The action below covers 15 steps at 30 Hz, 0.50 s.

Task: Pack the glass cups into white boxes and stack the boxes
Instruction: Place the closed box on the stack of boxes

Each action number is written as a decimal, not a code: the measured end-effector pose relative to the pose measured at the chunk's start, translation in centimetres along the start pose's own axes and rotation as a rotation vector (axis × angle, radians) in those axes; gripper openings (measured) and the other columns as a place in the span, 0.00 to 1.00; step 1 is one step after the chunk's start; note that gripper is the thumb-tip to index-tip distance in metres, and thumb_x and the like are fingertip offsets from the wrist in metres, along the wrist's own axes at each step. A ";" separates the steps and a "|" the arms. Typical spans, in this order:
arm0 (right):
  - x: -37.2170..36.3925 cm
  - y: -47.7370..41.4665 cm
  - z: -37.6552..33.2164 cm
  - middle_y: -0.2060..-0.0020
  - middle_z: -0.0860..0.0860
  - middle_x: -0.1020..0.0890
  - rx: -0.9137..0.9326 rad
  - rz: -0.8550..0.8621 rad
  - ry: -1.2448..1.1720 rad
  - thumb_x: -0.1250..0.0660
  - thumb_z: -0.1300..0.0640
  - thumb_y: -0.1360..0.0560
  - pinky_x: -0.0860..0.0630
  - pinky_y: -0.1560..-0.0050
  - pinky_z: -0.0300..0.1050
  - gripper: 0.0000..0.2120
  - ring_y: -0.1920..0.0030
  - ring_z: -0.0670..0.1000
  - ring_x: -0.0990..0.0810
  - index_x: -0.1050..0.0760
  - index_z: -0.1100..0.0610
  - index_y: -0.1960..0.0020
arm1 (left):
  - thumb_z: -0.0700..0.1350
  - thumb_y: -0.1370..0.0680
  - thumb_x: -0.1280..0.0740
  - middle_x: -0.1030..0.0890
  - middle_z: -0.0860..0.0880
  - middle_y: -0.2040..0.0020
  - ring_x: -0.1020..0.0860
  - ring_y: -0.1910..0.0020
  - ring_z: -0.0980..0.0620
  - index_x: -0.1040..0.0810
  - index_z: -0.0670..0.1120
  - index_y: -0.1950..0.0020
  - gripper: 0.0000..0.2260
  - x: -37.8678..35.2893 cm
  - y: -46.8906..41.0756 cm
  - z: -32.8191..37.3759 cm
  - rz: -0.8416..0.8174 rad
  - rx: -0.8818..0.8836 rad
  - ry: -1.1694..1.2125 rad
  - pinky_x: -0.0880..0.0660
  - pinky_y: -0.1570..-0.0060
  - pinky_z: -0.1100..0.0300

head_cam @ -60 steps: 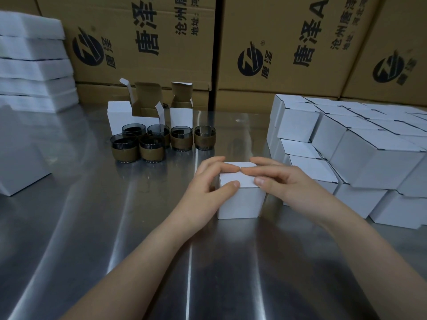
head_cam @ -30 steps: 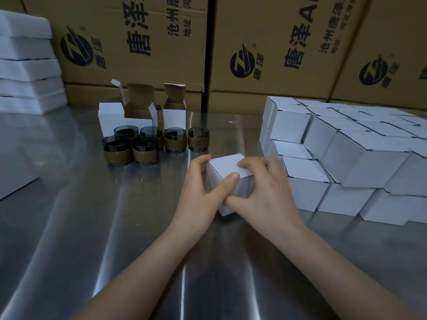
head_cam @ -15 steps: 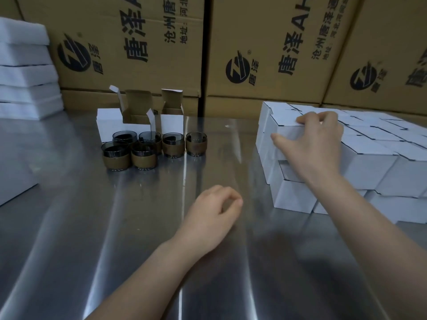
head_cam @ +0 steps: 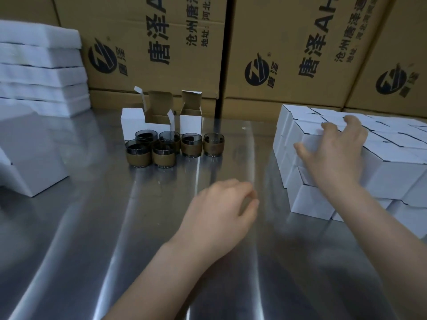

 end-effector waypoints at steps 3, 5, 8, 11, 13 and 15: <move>0.8 2.0 -1.0 0.32 0.66 0.34 0.135 0.112 -0.144 0.30 0.56 0.26 0.30 0.46 0.55 0.21 0.33 0.66 0.36 0.28 0.65 0.36 | 0.46 0.22 0.38 0.18 0.50 0.51 0.21 0.49 0.47 0.19 0.47 0.48 0.10 4.3 1.2 -1.2 0.423 -0.061 0.002 0.26 0.48 0.50; 1.4 4.6 -1.9 0.38 0.66 0.28 0.267 0.186 -0.269 0.34 0.61 0.25 0.33 0.46 0.49 0.15 0.39 0.66 0.30 0.24 0.65 0.40 | 0.42 0.24 0.37 0.18 0.49 0.50 0.22 0.49 0.47 0.20 0.48 0.49 0.08 7.7 2.6 -4.2 0.769 -0.081 -0.096 0.28 0.46 0.53; 1.5 8.5 -3.4 0.50 0.57 0.21 0.416 0.070 -0.414 0.41 0.59 0.26 0.32 0.51 0.40 0.14 0.49 0.58 0.23 0.21 0.62 0.46 | 0.48 0.25 0.38 0.24 0.55 0.39 0.26 0.36 0.52 0.26 0.61 0.42 0.13 12.8 3.7 -14.6 1.020 0.218 -0.200 0.31 0.35 0.55; 1.3 10.7 -4.9 0.58 0.50 0.19 0.509 -0.069 -0.485 0.40 0.59 0.27 0.31 0.60 0.37 0.12 0.57 0.49 0.24 0.19 0.59 0.50 | 0.63 0.28 0.42 0.21 0.47 0.43 0.22 0.40 0.45 0.27 0.61 0.44 0.15 15.6 4.7 -27.1 1.080 0.724 -0.105 0.27 0.40 0.44; 1.1 11.5 -5.6 0.59 0.47 0.18 0.534 -0.132 -0.506 0.37 0.61 0.28 0.28 0.61 0.39 0.09 0.59 0.46 0.24 0.19 0.57 0.53 | 0.67 0.29 0.42 0.22 0.47 0.52 0.20 0.46 0.42 0.27 0.58 0.53 0.15 16.3 5.1 -32.1 1.025 0.839 -0.096 0.25 0.46 0.43; 0.7 12.0 -5.8 0.59 0.46 0.17 0.531 -0.204 -0.527 0.35 0.62 0.30 0.25 0.62 0.42 0.09 0.59 0.46 0.23 0.18 0.55 0.53 | 0.65 0.29 0.38 0.23 0.51 0.53 0.21 0.42 0.46 0.28 0.58 0.54 0.13 17.2 5.1 -34.6 0.982 0.813 -0.132 0.24 0.51 0.48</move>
Point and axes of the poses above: each hand's wrist, its own y-axis away from the middle knuckle, its own x-axis out of the back of the hand, z = x × y, the point moved 3 cm from there along -y, towards the middle knuckle
